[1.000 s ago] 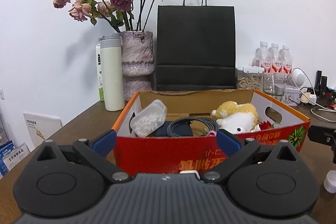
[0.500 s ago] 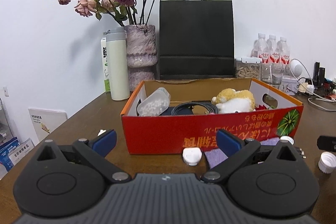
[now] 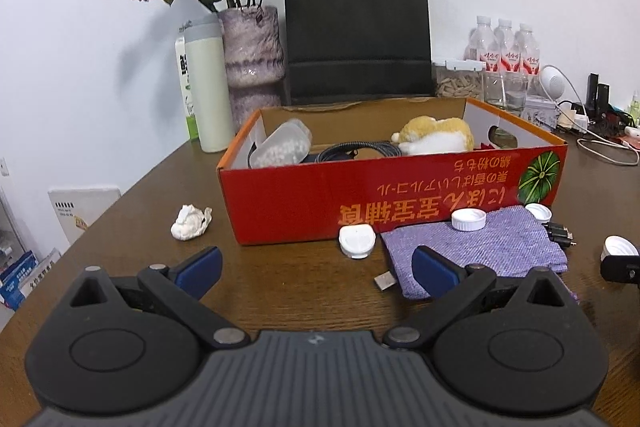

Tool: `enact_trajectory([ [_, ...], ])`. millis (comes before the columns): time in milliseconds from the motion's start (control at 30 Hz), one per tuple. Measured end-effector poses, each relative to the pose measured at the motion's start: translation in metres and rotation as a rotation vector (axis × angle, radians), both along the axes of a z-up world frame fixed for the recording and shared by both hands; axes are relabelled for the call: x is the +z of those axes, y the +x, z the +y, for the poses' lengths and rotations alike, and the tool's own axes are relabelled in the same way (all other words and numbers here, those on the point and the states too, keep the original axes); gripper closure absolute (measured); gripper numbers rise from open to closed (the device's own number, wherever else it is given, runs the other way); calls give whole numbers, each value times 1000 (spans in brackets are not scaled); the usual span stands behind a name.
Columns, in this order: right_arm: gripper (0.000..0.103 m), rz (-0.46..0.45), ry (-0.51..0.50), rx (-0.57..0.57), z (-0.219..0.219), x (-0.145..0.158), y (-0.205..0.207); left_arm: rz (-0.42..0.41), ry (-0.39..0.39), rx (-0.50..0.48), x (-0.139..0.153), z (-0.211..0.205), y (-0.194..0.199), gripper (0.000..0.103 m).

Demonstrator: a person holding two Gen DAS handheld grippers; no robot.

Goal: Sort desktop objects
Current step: 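Grasp a white bottle cap with the right tool, then grasp the white round cap beside the pouch with the left tool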

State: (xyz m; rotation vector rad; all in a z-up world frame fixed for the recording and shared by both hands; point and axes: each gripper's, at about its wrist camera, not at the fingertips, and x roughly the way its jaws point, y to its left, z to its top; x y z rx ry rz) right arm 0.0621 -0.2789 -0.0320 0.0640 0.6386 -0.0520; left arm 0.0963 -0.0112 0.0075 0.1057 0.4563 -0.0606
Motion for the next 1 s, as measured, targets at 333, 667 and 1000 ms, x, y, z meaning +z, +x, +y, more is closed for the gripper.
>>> enact_trajectory([
  [333, 50, 7, -1, 19, 2, 0, 1, 35, -16, 18, -1, 3, 5, 0],
  [667, 64, -85, -2, 59, 11, 9, -2, 50, -72, 36, 0, 11, 15, 0],
  [1000, 64, -149, 2, 93, 25, 24, 25, 117, -75, 42, -5, -2, 52, 1],
])
